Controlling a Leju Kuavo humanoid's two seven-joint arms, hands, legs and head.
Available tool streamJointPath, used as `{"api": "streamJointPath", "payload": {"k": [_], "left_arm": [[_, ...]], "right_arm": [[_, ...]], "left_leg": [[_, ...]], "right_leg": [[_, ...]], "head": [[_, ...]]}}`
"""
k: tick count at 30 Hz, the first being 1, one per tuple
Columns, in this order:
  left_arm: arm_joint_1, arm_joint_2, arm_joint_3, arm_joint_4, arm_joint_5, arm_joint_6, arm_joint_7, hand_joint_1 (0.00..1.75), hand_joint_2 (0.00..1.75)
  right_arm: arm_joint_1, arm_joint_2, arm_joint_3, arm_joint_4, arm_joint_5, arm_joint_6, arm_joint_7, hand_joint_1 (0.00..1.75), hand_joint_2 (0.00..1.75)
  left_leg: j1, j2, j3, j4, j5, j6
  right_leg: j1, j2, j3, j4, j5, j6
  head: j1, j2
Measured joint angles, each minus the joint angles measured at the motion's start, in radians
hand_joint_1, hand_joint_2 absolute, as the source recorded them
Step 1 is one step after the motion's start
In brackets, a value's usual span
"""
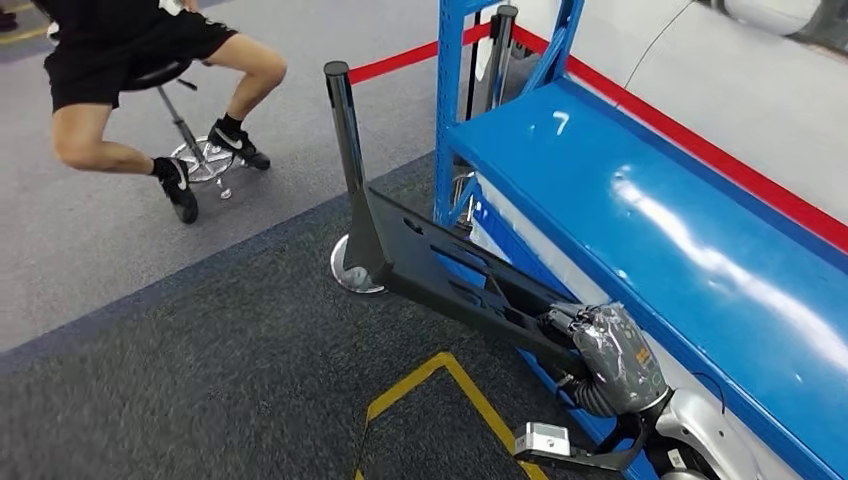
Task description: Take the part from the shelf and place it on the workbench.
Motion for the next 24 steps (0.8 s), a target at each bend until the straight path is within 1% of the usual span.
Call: {"api": "streamJointPath", "payload": {"k": [1,2,3,4,5,6,7,8,9,10,11,12,13,14,15,16,17,18,19,20,21,22,23,24], "left_arm": [[0.001,-0.001,0.0,0.0,0.001,-0.003,-0.001,0.0,1.75],[0.004,-0.001,0.0,0.0,0.002,-0.006,-0.001,0.0,1.75],[0.006,-0.002,0.0,0.0,0.004,-0.009,-0.001,0.0,1.75],[0.006,-0.003,-0.001,0.0,0.005,-0.012,-0.001,0.0,1.75],[0.005,-0.004,-0.001,0.0,0.006,-0.013,0.0,0.0,1.75],[0.003,-0.005,-0.001,0.0,0.007,-0.014,0.001,0.0,1.75],[0.001,-0.005,-0.001,0.0,0.008,-0.015,0.002,0.0,1.75],[-0.001,-0.005,-0.001,0.0,0.009,-0.015,0.003,0.0,1.75],[-0.001,-0.006,-0.001,0.0,0.01,-0.015,0.004,0.0,1.75],[-0.001,-0.006,-0.001,0.0,0.01,-0.015,0.005,0.0,1.75],[0.0,-0.006,-0.001,0.0,0.01,-0.015,0.006,0.0,1.75],[0.001,-0.006,-0.001,0.0,0.01,-0.015,0.007,0.0,1.75],[0.002,-0.006,-0.001,0.0,0.01,-0.015,0.008,0.0,1.75],[0.002,-0.005,-0.001,0.0,0.01,-0.015,0.008,0.0,1.75],[0.003,-0.004,-0.001,0.0,0.01,-0.015,0.009,0.0,1.75],[0.004,-0.004,-0.001,0.0,0.01,-0.015,0.01,0.0,1.75],[0.005,-0.004,-0.001,0.0,0.01,-0.015,0.011,0.0,1.75],[0.006,-0.004,-0.001,0.0,0.011,-0.014,0.013,0.0,1.75],[0.007,-0.005,-0.001,0.0,0.012,-0.013,0.016,0.0,1.75],[0.006,-0.005,-0.001,0.0,0.014,-0.01,0.02,0.0,1.75],[0.005,-0.006,-0.001,0.0,0.016,-0.006,0.025,0.0,1.75],[0.003,-0.006,-0.001,0.0,0.018,-0.003,0.03,0.0,1.75],[0.001,-0.007,-0.001,0.0,0.02,-0.001,0.034,0.0,1.75],[0.001,-0.007,-0.001,0.0,0.021,0.0,0.037,0.0,1.75]], "right_arm": [[-0.002,0.0,0.0,-0.001,-0.003,0.005,0.0,1.75,1.75],[-0.006,0.0,0.0,-0.002,-0.005,0.01,0.001,1.75,1.75],[-0.01,0.0,0.0,-0.003,-0.008,0.014,0.001,1.75,1.75],[-0.014,0.0,0.0,-0.004,-0.012,0.017,0.001,1.75,1.75],[-0.018,0.0,-0.001,-0.006,-0.017,0.022,0.0,1.75,1.75],[-0.021,0.0,-0.001,-0.007,-0.024,0.028,0.0,1.75,1.75],[-0.022,0.0,-0.001,-0.008,-0.03,0.034,0.0,1.75,1.75],[-0.023,0.0,-0.001,-0.009,-0.034,0.038,0.0,1.75,1.75],[-0.023,0.0,-0.001,-0.009,-0.037,0.041,0.0,1.75,1.75],[-0.024,0.0,-0.001,-0.009,-0.039,0.042,0.0,1.75,1.75],[-0.025,0.0,-0.001,-0.009,-0.039,0.042,0.0,1.75,1.75],[-0.027,0.0,-0.001,-0.009,-0.04,0.042,0.0,1.75,1.75],[-0.028,0.0,-0.001,-0.01,-0.04,0.042,0.0,1.75,1.75],[-0.03,0.0,-0.001,-0.011,-0.04,0.042,0.0,1.75,1.75],[-0.032,0.0,-0.001,-0.012,-0.04,0.042,0.0,1.75,1.75],[-0.033,0.0,-0.001,-0.013,-0.04,0.042,0.0,1.75,1.75],[-0.034,0.0,-0.001,-0.013,-0.04,0.042,0.0,1.75,1.75],[-0.035,0.0,-0.002,-0.013,-0.04,0.042,0.0,1.75,1.75],[-0.036,0.0,-0.002,-0.014,-0.04,0.041,0.0,1.75,1.75],[-0.037,0.001,-0.002,-0.014,-0.04,0.041,-0.001,1.75,1.75],[-0.039,0.002,-0.002,-0.015,-0.04,0.042,0.0,1.75,1.75],[-0.039,0.004,-0.001,-0.015,-0.039,0.043,0.0,1.75,1.75],[-0.04,0.006,0.0,-0.015,-0.038,0.044,0.001,1.75,1.75],[-0.04,0.009,0.002,-0.015,-0.037,0.045,0.001,1.75,1.75]], "left_leg": [[0.001,-0.012,-0.006,0.001,0.002,-0.006],[0.005,-0.02,-0.01,-0.001,0.004,-0.011],[0.004,-0.012,-0.013,0.002,0.002,-0.016],[0.002,0.015,-0.023,0.021,-0.01,-0.021],[0.001,0.051,-0.042,0.06,-0.032,-0.026],[0.001,0.087,-0.07,0.118,-0.062,-0.031],[0.003,0.111,-0.106,0.189,-0.095,-0.037],[0.006,0.118,-0.136,0.25,-0.117,-0.04],[0.009,0.12,-0.155,0.285,-0.123,-0.043],[0.01,0.121,-0.151,0.278,-0.108,-0.044],[0.011,0.125,-0.127,0.233,-0.078,-0.043],[0.01,0.136,-0.087,0.159,-0.042,-0.04],[0.006,0.155,-0.048,0.085,-0.015,-0.036],[0.001,0.169,-0.021,0.03,0.002,-0.029],[-0.004,0.178,-0.007,0.0,0.007,-0.023],[-0.009,0.176,-0.007,-0.006,0.005,-0.017],[-0.01,0.164,-0.008,-0.009,0.008,-0.011],[-0.008,0.152,-0.006,-0.015,0.011,-0.006],[-0.006,0.14,-0.003,-0.022,0.015,0.001],[-0.003,0.13,0.001,-0.029,0.019,0.007],[-0.001,0.121,0.004,-0.034,0.023,0.012],[-0.002,0.111,0.004,-0.035,0.023,0.015],[-0.003,0.1,0.003,-0.034,0.024,0.017],[-0.004,0.087,0.003,-0.032,0.023,0.018]], "right_leg": [[0.001,-0.006,0.0,-0.004,0.001,0.0],[0.001,-0.021,0.0,-0.006,0.003,-0.004],[0.0,-0.034,0.004,-0.011,0.005,-0.008],[-0.003,-0.049,0.007,-0.017,0.007,-0.014],[-0.004,-0.064,0.01,-0.021,0.008,-0.019],[-0.003,-0.079,0.012,-0.023,0.007,-0.022],[-0.001,-0.096,0.013,-0.023,0.006,-0.025],[0.0,-0.111,0.013,-0.023,0.004,-0.026],[0.001,-0.126,0.013,-0.023,0.003,-0.026],[0.001,-0.141,0.015,-0.023,0.001,-0.025],[0.001,-0.154,0.018,-0.022,-0.001,-0.024],[0.002,-0.166,0.021,-0.023,-0.004,-0.022],[0.003,-0.177,0.025,-0.023,-0.007,-0.019],[0.005,-0.187,0.028,-0.023,-0.009,-0.015],[0.007,-0.196,0.03,-0.023,-0.011,-0.011],[0.009,-0.206,0.031,-0.024,-0.012,-0.006],[0.01,-0.215,0.034,-0.026,-0.012,0.0],[0.008,-0.216,0.037,-0.026,-0.016,0.006],[0.007,-0.2,0.036,-0.016,-0.026,0.011],[0.004,-0.174,0.026,0.011,-0.045,0.013],[0.002,-0.141,0.005,0.058,-0.074,0.014],[0.001,-0.113,-0.025,0.12,-0.105,0.013],[0.001,-0.098,-0.059,0.186,-0.13,0.013],[0.002,-0.092,-0.086,0.232,-0.139,0.014]], "head": [[0.0,0.0],[0.0,0.0],[0.0,0.0],[0.0,0.0],[-0.001,0.0],[-0.001,0.0],[-0.001,0.0],[-0.001,0.0],[-0.001,0.0],[-0.001,0.0],[-0.001,0.0],[-0.001,0.0],[-0.001,0.0],[-0.001,0.0],[-0.001,0.0],[-0.001,0.0],[-0.001,0.0],[-0.001,0.0],[-0.001,0.0],[-0.001,0.0],[-0.001,0.0],[-0.001,0.0],[-0.001,0.0],[-0.001,0.0]]}}
